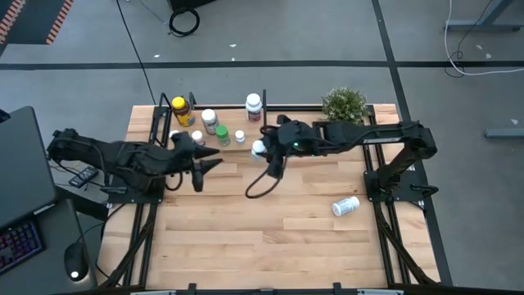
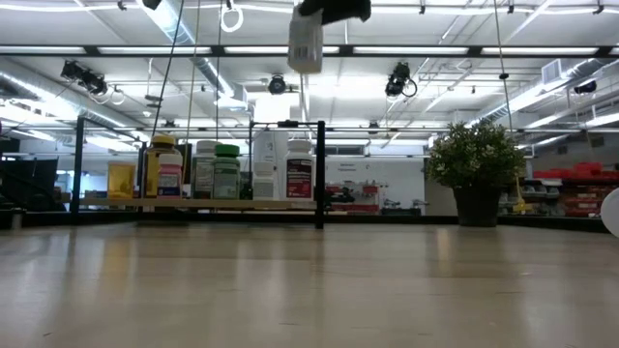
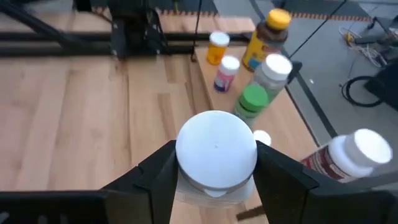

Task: Pick and place medicine bottles onto shelf by color
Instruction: Put the blue medicine bottle on the shelf, then put the white medicine bottle on the shelf

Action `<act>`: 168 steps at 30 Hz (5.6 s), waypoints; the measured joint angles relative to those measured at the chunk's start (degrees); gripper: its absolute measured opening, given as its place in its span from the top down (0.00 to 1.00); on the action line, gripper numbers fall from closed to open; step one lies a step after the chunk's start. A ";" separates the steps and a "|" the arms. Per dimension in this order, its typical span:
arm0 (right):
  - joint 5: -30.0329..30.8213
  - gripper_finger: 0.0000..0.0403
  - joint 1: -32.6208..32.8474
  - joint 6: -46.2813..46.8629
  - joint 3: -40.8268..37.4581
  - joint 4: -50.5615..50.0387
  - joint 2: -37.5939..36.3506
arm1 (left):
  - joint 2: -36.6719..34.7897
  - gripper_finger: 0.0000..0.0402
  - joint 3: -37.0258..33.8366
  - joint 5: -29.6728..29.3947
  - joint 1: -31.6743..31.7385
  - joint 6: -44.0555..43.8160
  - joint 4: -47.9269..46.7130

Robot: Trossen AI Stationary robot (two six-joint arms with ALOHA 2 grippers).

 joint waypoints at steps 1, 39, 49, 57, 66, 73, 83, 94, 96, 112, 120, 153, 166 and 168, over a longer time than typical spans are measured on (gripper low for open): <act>-0.01 0.52 -0.36 -0.31 0.00 -0.14 0.70 | -0.56 0.60 0.00 -0.10 -0.02 0.00 -0.02; 2.70 0.52 -11.58 -3.21 1.58 13.64 16.25 | -12.40 0.60 0.07 7.30 -0.20 2.31 7.39; 1.24 0.52 -16.04 -4.70 7.61 17.72 16.19 | -12.32 0.60 0.07 7.28 -0.20 3.06 7.49; -0.92 0.52 -19.63 -3.63 7.61 21.73 16.25 | -12.32 0.60 0.07 7.18 -0.13 3.18 7.85; -2.17 0.52 -20.12 -2.85 7.69 24.10 19.41 | -12.32 0.60 0.07 5.66 -0.13 3.73 7.96; -2.64 0.52 -20.49 -2.90 13.24 23.23 26.49 | -12.28 0.60 0.07 5.14 -0.13 3.17 8.58; -2.40 0.52 -21.46 -3.79 30.93 8.47 37.78 | -12.29 0.60 0.07 5.05 -0.13 2.97 9.11; -5.03 0.52 -21.89 -1.27 32.87 5.80 38.85 | -12.27 0.60 0.07 5.07 -0.13 3.34 8.77; -5.41 0.52 -21.91 -0.92 32.87 5.66 38.85 | -12.28 0.60 0.07 5.06 -0.13 3.49 8.67; -5.38 0.52 -21.91 4.55 32.85 -0.25 38.85 | -12.27 0.60 0.07 5.07 -0.13 3.61 8.67; -3.26 0.52 -22.61 10.72 31.54 0.35 38.76 | -12.28 0.60 0.07 5.07 -0.13 3.60 8.93; -2.43 0.46 -22.37 13.95 25.18 8.22 38.79 | -12.29 0.60 0.07 5.10 -0.13 6.07 8.98; -2.52 0.42 -22.54 12.27 25.18 10.17 38.79 | -12.29 0.60 0.07 5.11 -0.13 6.16 8.98; -3.06 0.42 -22.59 12.27 25.18 10.84 38.79 | -12.29 0.60 0.07 5.12 -0.13 6.16 8.98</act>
